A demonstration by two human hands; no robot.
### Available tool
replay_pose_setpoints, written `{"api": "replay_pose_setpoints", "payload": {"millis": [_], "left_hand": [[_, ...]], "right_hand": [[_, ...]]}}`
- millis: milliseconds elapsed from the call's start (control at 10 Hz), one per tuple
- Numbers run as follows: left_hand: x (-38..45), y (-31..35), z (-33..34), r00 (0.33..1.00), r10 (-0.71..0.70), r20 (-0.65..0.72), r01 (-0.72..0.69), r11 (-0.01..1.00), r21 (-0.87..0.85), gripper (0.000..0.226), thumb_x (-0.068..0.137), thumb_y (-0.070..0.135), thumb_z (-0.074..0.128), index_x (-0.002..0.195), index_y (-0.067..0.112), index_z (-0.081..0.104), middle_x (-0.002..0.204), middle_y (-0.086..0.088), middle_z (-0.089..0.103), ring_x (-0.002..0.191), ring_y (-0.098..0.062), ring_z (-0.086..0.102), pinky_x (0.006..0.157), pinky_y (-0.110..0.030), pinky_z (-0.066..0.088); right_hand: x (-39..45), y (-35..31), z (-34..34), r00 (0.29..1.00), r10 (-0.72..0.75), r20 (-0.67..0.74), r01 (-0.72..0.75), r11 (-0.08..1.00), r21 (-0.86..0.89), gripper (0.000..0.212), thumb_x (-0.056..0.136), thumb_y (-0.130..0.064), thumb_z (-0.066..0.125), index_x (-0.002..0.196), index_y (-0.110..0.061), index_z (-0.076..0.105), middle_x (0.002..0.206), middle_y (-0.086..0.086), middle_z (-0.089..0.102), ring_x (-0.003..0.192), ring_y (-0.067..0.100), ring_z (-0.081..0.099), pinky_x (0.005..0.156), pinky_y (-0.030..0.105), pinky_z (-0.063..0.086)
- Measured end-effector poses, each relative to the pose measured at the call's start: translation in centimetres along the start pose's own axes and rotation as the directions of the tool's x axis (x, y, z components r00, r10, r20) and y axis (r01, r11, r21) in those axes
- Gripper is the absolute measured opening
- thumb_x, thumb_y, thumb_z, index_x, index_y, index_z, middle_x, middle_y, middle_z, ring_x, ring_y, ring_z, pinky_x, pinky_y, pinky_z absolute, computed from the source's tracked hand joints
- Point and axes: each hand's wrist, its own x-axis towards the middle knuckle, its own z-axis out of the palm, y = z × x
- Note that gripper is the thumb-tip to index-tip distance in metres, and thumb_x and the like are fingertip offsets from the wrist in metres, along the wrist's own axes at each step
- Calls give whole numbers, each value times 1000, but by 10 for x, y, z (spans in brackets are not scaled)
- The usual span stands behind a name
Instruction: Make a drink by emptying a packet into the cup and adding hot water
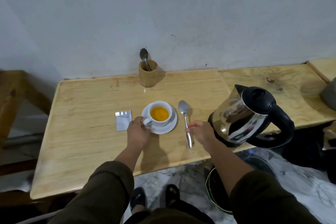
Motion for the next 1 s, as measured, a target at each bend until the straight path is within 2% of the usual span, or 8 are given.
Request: {"api": "replay_pose_setpoints", "payload": {"millis": [100,200,300,400,500,700,900,1000], "left_hand": [[-5,-2,6,1000,-15,-12,15,1000,3,32,80,18,64,112,11,63,108,-9,72,102,-29,65,74,-24,39],[-12,0,12,998,-64,-15,63,995,-82,41,81,11,65,121,16,61,113,-5,72,110,-22,64,80,-19,36],[-16,1,17,993,-113,-44,105,983,-150,49,82,10,65,128,21,57,115,-4,71,113,-19,64,84,-17,36],[-15,-1,21,988,-139,-69,126,979,-161,51,82,12,67,131,23,56,116,-5,71,112,-20,65,88,-18,39],[-14,-2,23,984,-159,-82,144,976,-166,52,82,13,67,132,23,55,116,-6,71,111,-21,65,91,-19,41],[-15,1,26,979,-177,-99,159,974,-163,52,83,12,66,133,22,54,115,-7,71,110,-20,66,90,-17,39],[-14,3,25,983,-163,-88,151,980,-130,50,87,13,62,135,21,50,119,-7,70,116,-21,62,90,-19,36],[-21,4,24,983,-155,-95,141,980,-140,47,88,17,60,134,18,50,121,-7,67,115,-23,62,86,-21,37]], "right_hand": [[16,2,-1,999,43,-31,-45,998,-40,10,80,-9,68,87,-17,69,77,2,63,64,12,55,51,21,41],[36,7,2,996,87,-13,-88,994,-59,16,82,-6,66,96,-12,71,88,7,65,65,14,55,57,22,44],[51,9,4,997,65,-31,-69,991,-116,17,84,-4,63,98,-8,72,103,14,71,81,21,59,72,24,46],[61,9,6,996,70,-52,-77,987,-142,16,85,-2,62,96,-6,73,107,14,72,88,26,63,71,23,44],[66,9,7,993,88,-73,-100,978,-183,17,85,-5,61,94,-10,74,105,11,73,79,22,59,68,24,46],[69,7,6,997,51,-55,-62,969,-238,18,91,-12,52,88,-9,70,106,8,71,97,23,67,71,25,50],[64,4,10,995,-62,-82,26,926,-377,17,87,-14,62,77,-4,69,79,12,65,72,29,62,55,26,45],[40,4,8,987,-145,-68,113,932,-345,18,89,-15,55,85,-4,69,81,9,64,73,26,61,53,24,44]]}}
